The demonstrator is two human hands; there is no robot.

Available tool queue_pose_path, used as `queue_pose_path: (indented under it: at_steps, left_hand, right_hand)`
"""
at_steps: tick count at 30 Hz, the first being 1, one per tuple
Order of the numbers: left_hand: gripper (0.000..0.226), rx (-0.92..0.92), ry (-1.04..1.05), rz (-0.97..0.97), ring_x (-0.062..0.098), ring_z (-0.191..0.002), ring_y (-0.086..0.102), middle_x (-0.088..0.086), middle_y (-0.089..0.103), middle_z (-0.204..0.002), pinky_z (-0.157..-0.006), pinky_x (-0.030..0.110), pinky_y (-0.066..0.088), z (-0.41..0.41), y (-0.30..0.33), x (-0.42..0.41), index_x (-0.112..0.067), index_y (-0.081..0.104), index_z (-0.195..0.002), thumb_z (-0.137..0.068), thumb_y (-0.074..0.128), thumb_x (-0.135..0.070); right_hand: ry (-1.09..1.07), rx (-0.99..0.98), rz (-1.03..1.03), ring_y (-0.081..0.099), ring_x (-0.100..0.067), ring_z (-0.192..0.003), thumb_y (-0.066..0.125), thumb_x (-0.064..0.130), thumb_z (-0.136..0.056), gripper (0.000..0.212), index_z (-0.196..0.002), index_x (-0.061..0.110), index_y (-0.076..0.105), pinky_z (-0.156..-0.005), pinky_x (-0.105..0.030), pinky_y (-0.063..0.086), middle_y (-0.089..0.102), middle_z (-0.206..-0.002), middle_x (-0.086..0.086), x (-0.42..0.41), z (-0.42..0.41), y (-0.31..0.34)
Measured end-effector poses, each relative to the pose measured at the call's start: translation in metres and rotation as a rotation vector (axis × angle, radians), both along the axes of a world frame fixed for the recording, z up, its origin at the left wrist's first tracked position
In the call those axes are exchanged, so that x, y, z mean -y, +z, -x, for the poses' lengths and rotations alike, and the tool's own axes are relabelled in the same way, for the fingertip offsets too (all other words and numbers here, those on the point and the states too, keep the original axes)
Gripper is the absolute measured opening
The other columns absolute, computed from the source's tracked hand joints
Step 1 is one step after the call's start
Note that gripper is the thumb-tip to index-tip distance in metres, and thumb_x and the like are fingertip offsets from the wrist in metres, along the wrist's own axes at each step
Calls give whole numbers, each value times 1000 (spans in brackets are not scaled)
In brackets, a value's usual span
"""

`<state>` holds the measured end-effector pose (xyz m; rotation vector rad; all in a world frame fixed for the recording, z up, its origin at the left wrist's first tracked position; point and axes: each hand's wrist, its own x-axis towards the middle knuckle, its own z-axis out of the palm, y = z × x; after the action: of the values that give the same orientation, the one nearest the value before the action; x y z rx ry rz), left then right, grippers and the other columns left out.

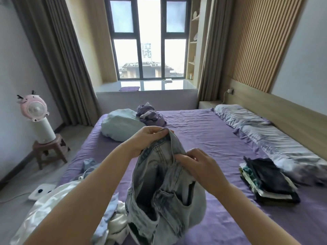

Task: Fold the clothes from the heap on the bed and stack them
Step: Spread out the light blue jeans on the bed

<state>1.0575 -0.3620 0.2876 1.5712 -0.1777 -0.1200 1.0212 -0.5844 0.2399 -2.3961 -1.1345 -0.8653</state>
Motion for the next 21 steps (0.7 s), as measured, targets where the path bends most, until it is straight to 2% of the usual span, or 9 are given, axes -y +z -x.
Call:
queue_pose_path:
  at_steps: [2,5,7,9,10,13,17,19,21]
  left_hand:
    - [18,12,15,-107,18,-84,65,12,72,-99,-78,26,56,-5,2,2,-8,73,-102,-88,65,-16]
    - [24,29,7,-258,15,-86,62,10,72,-101,-86,30,52,-6,-3,9,-4,70,-107,-85,70,-13]
    - [12,37,0,-322,11,-75,54,1,65,-81,-74,24,48,-2,-12,16,-6,71,-89,-87,69,-17]
    - [24,20,-32,-371,6,-61,44,-8,51,-63,-57,16,37,0,-27,16,-18,64,-66,-89,67,-24]
    - [25,-26,-48,-399,7,-58,42,-7,49,-62,-56,18,34,2,-36,14,-19,62,-65,-89,68,-24]
    - [11,-176,-106,-502,15,-71,52,3,59,-75,-69,29,39,6,-67,3,-10,68,-81,-86,71,-19]
    - [10,-271,-60,-495,9,-69,50,-8,60,-71,-65,23,39,15,-111,4,-17,66,-81,-89,67,-21]
    - [13,-338,24,-342,10,-74,56,-3,62,-81,-70,25,45,18,-126,12,-15,61,-93,-93,61,-28]
    - [16,-317,113,-186,13,-70,59,6,60,-84,-66,28,50,16,-124,23,-11,58,-99,-97,54,-27]
  right_hand:
    - [17,-24,-86,60,-26,-71,68,10,-80,32,-112,15,66,-54,-33,51,60,-80,-8,19,-11,19]
    - [-59,-84,-168,60,-29,-77,60,10,-86,36,-122,5,61,-63,-33,48,62,-86,-12,42,-28,44]
    - [-66,-80,-136,62,-33,-77,58,8,-86,32,-117,-1,62,-66,-32,47,60,-85,-16,55,-40,52]
    - [-82,-146,-151,62,-35,-82,60,3,-88,25,-111,-5,63,-72,-28,42,61,-88,-18,67,-50,56]
    - [-89,-180,-174,61,-34,-85,61,1,-88,24,-110,-6,63,-73,-23,37,61,-91,-19,74,-54,57]
    - [-107,-237,-225,60,-33,-88,60,-3,-87,22,-108,-7,63,-70,-17,30,63,-96,-22,98,-63,56]
    - [-145,-309,-296,57,-28,-89,58,1,-90,19,-108,-3,64,-67,-18,29,64,-99,-19,126,-73,53]
    - [-157,-346,-289,57,-28,-92,57,3,-91,19,-108,0,64,-71,-21,32,63,-101,-16,136,-75,50]
    - [-158,-399,-302,58,-26,-94,56,6,-92,19,-109,2,63,-73,-24,37,64,-104,-14,146,-78,47]
